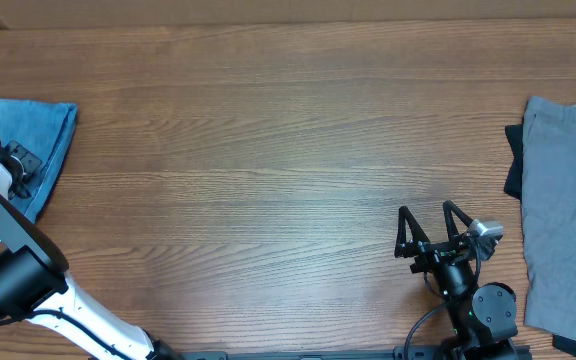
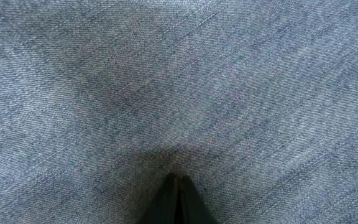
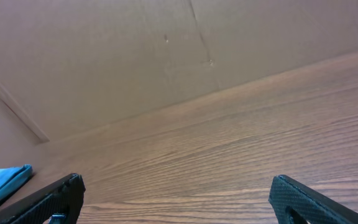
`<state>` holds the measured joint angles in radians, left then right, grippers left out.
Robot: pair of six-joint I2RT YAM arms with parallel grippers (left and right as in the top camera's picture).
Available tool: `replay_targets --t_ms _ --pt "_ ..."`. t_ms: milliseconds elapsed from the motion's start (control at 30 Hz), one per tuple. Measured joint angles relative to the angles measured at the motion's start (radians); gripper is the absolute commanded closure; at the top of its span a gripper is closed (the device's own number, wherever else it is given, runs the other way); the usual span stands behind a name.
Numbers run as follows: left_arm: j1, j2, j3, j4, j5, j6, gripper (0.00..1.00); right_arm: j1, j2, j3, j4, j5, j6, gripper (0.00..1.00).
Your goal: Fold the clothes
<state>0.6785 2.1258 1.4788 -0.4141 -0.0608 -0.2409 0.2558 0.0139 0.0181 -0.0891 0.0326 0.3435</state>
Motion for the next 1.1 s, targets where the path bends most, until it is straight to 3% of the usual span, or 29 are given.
replay_targets --t_ms 767,933,1100 --pt "-0.167 0.028 0.01 -0.071 -0.025 -0.04 0.96 0.0 0.0 0.0 0.0 0.0 0.0 0.0" --pt "-0.167 0.029 0.089 -0.206 -0.03 -0.041 0.96 0.0 0.0 0.0 0.0 0.0 -0.001 0.0" --pt "-0.167 0.027 0.28 -0.337 -0.03 -0.042 0.96 0.0 0.0 0.0 0.0 0.0 -0.001 0.0"
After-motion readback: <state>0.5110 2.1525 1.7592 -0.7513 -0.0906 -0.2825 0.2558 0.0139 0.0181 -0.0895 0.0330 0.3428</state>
